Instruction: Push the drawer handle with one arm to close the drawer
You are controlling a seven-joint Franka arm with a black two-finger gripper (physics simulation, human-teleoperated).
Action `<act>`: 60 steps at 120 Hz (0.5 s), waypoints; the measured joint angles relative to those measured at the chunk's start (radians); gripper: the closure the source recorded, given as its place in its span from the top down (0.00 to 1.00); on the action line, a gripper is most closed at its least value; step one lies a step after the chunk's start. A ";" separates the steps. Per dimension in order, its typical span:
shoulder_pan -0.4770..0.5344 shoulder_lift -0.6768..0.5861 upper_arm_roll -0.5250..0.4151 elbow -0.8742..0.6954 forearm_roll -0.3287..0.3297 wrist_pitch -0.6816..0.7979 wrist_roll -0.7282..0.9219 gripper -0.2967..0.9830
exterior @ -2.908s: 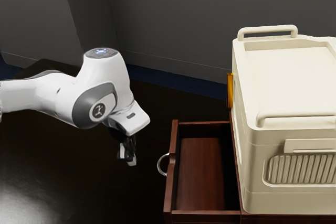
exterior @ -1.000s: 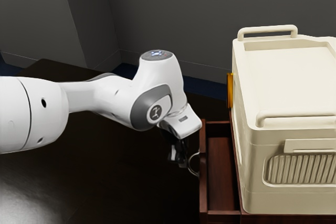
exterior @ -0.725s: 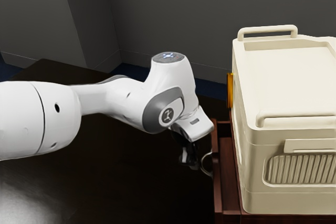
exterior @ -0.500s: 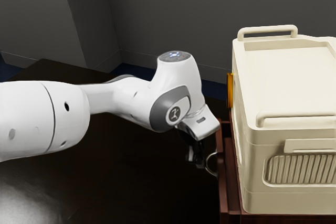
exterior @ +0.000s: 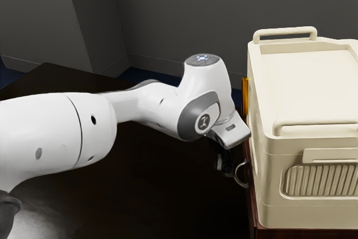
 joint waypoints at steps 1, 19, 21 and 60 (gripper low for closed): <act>0.000 -0.001 -0.001 0.001 -0.001 0.000 0.001 0.15; 0.009 -0.014 -0.006 0.013 -0.013 -0.002 0.023 0.15; 0.009 -0.014 -0.006 0.012 -0.015 -0.002 0.023 0.15; -0.790 0.104 0.925 0.033 0.134 -0.248 -0.005 0.15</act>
